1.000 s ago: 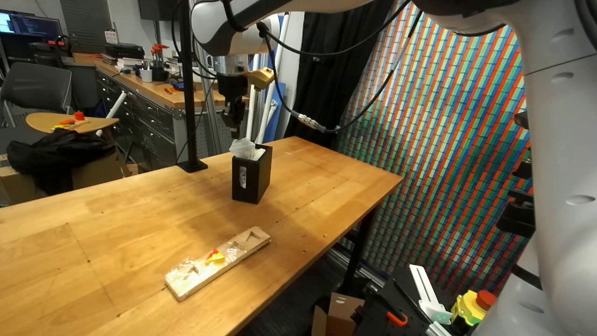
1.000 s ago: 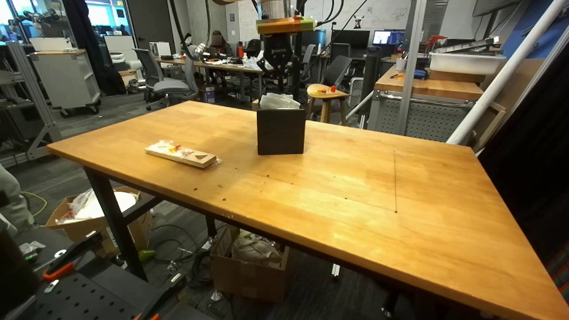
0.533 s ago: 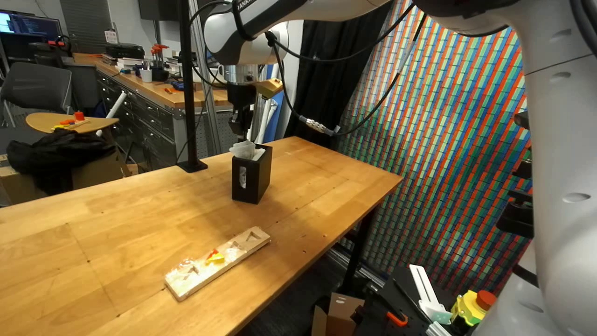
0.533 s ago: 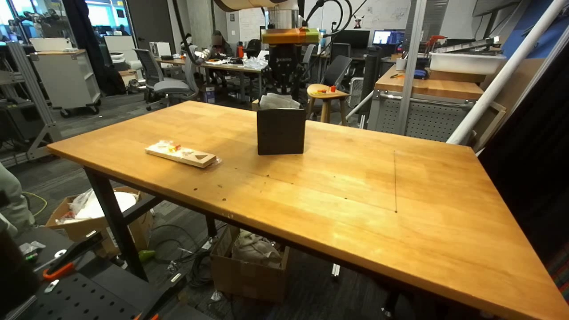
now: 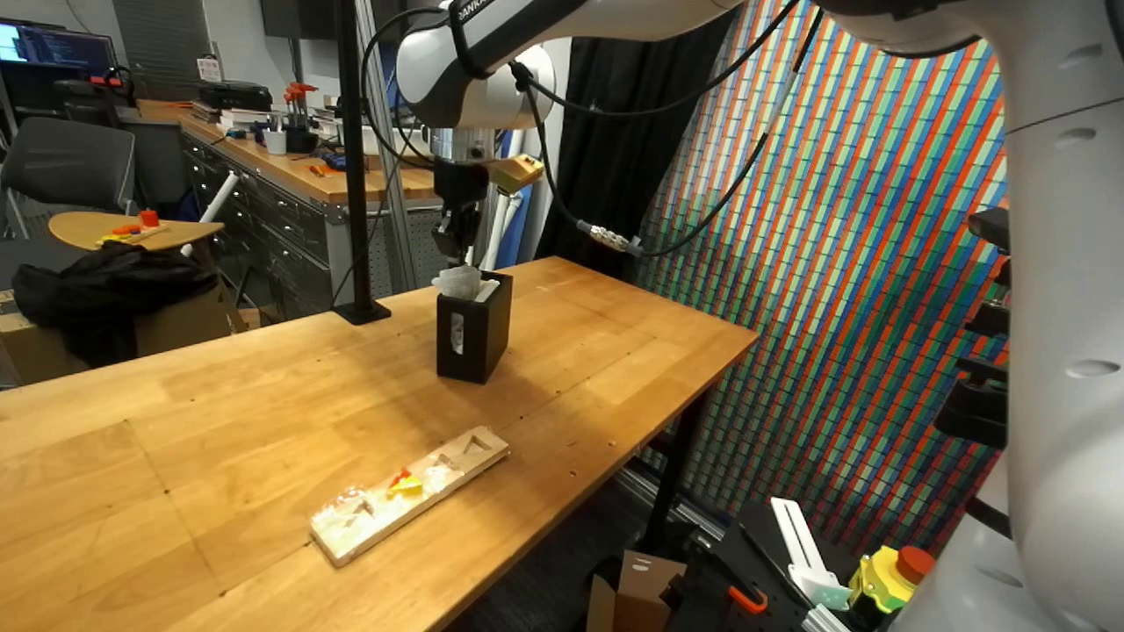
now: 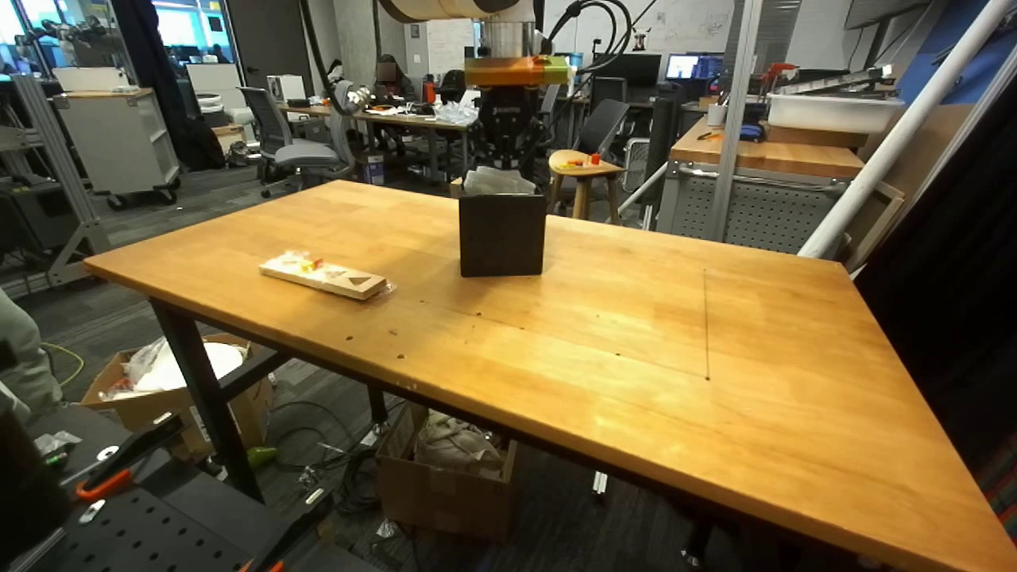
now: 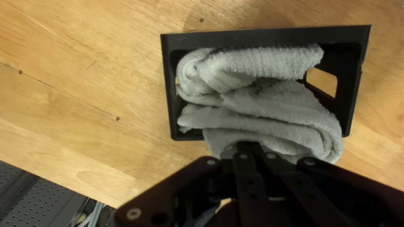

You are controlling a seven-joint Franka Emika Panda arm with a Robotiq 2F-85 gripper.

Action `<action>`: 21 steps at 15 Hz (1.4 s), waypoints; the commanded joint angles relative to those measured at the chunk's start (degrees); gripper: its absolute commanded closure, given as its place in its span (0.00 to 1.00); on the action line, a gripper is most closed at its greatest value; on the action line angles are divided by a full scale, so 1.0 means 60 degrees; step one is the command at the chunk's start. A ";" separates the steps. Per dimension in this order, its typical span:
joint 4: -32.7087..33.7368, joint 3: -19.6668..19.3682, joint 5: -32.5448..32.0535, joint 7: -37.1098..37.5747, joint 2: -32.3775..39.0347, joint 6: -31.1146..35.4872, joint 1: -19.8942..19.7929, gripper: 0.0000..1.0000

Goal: Pick up the cloth and put it in the box

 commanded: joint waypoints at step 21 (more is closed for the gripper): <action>-0.1875 0.0043 0.0238 0.0018 -0.0857 0.0881 -0.0078 0.97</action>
